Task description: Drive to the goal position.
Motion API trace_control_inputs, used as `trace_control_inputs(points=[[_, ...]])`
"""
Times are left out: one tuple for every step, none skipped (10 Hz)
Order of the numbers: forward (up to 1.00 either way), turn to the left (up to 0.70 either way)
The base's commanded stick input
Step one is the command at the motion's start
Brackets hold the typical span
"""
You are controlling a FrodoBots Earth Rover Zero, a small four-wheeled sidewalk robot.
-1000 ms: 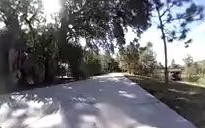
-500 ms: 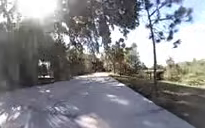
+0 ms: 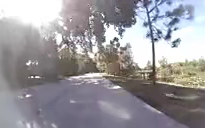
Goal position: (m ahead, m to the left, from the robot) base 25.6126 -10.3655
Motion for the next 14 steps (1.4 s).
trace_control_inputs(points=[[0.85, 0.00], [0.85, 0.00], [0.85, 0.14], [0.85, 0.32], [0.85, 0.31], [0.85, 0.18], [0.85, 0.05], [0.85, 0.00], [0.85, 0.00], [0.85, 0.00], [0.85, 0.00], [0.85, 0.00], [0.85, 0.00], [0.85, 0.00]])
